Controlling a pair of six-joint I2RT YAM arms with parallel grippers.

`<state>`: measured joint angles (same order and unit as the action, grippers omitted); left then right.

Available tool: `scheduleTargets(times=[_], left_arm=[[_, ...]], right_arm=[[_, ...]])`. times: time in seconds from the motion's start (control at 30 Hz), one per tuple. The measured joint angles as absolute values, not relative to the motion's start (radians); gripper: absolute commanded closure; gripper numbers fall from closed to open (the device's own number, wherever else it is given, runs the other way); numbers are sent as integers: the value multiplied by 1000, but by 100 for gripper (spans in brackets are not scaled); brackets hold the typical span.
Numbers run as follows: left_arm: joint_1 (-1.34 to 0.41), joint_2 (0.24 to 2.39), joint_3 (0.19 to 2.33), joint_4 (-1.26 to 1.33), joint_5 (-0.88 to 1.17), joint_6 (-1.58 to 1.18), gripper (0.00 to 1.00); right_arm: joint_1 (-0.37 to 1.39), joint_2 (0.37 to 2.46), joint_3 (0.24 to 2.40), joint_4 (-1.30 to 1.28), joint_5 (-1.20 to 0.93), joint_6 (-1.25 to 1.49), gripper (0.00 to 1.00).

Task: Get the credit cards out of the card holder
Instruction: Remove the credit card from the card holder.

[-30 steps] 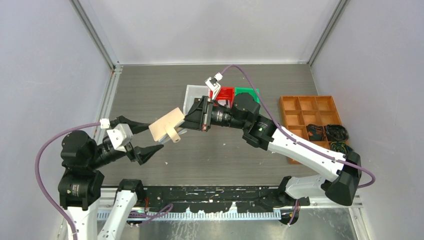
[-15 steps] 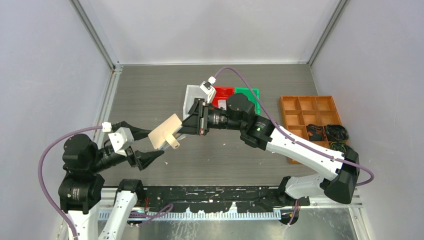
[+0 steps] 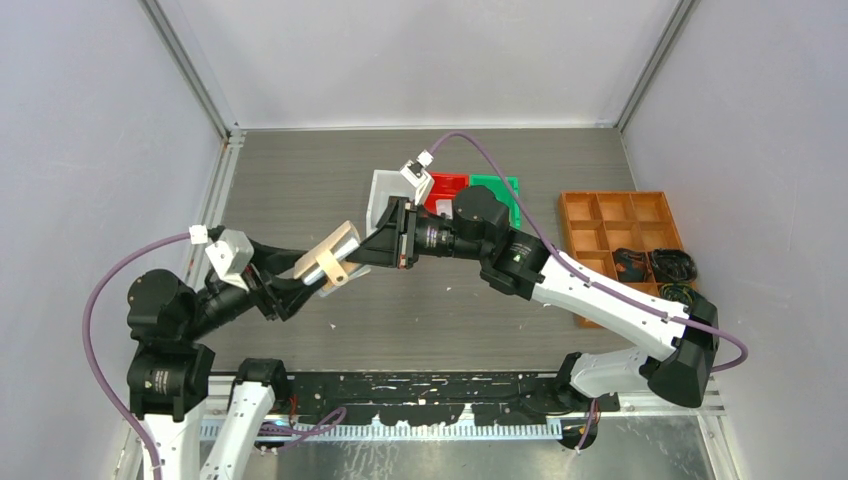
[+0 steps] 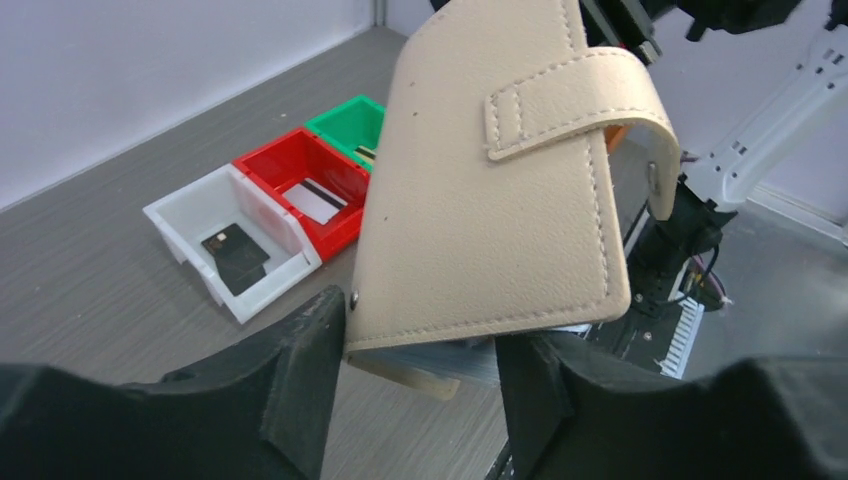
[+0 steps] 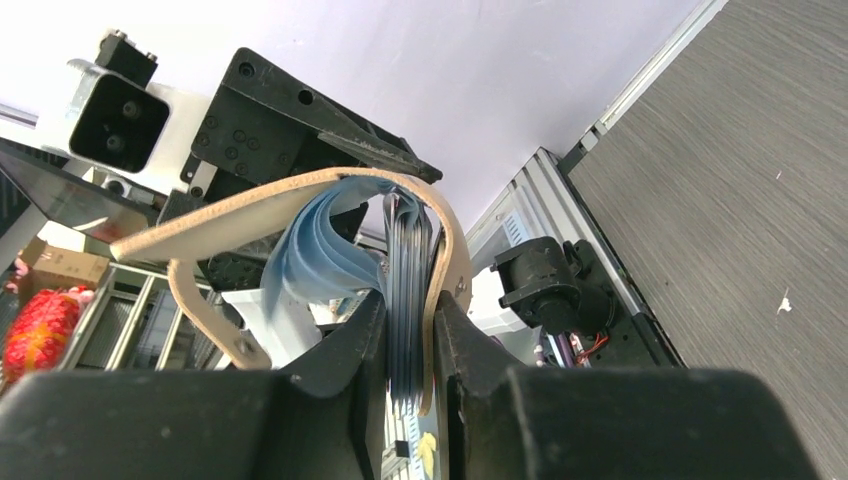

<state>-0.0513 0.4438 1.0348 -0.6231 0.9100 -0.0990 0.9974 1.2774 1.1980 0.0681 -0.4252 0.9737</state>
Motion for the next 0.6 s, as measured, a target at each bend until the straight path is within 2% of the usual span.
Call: scheduleTargets(times=[0.13,0.27,0.5,0.6], left_arm=[[-52,435,1024,-580,828,-168,66],[-52,434,1024,-562,765,-234,77],[-52,447,1024,-546,736,-366,99],[-52,467,1024,-543,732,-440,100]], right_arm=[[998,1282,1203,63,-421,968,84],[998,1285,1203,63,-419,967,69],[1000,1285,1203,58,-429,953,52],[999,1285,1203,57,-428,948,49]])
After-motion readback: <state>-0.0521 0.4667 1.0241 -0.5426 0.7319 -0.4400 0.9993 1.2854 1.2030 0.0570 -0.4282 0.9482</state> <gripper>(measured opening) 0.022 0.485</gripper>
